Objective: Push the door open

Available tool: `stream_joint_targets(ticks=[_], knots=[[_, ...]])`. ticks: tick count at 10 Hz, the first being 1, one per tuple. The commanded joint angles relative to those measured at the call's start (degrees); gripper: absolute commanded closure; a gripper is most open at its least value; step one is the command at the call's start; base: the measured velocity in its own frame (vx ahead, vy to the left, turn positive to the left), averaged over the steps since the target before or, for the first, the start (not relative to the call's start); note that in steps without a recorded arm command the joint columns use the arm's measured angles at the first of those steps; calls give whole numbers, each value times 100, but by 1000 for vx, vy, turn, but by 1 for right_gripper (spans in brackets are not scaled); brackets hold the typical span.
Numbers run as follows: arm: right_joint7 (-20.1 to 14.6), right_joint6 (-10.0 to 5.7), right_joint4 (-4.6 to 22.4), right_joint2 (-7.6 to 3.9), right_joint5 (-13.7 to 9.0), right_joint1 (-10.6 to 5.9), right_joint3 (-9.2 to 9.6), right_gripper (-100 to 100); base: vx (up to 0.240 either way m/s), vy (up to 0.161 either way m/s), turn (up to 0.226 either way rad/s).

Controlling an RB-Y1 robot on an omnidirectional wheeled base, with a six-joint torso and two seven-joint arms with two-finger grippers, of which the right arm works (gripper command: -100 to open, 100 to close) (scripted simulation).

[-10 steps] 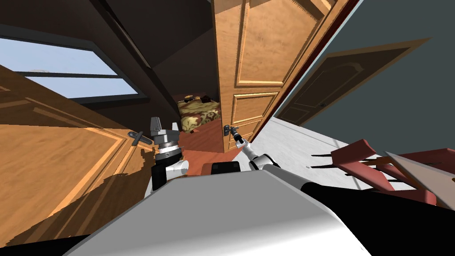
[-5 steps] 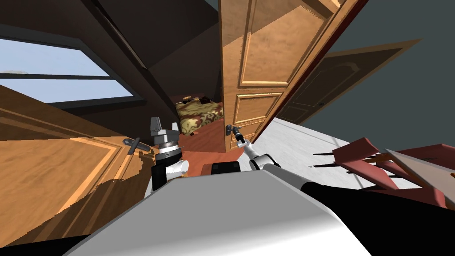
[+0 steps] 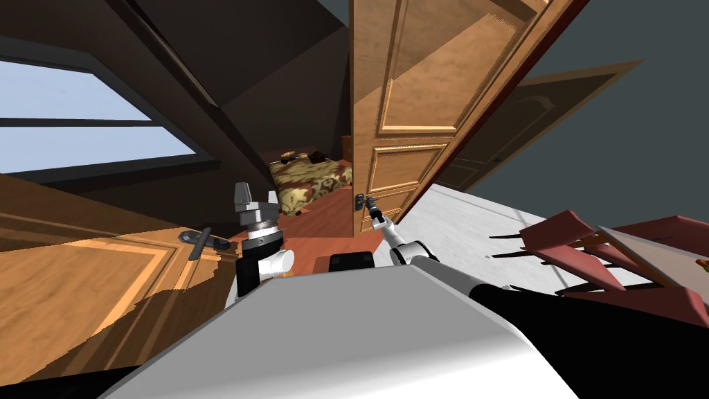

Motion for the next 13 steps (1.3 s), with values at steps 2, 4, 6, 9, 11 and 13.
stream_joint_targets(ticks=[2,4,6,9,11,13], knots=[[31,8,-6,-39,-28,-1,-93,100,76,63,-41],[65,9,3,-65,-54,6,-179,100,195,101,-54],[110,10,14,-99,-87,14,-292,100,169,107,-43],[193,13,35,-162,-149,30,-501,100,201,115,-65],[193,13,35,-162,-149,30,-501,100,85,69,-20],[255,16,51,-208,-195,41,-654,100,110,98,-45]])
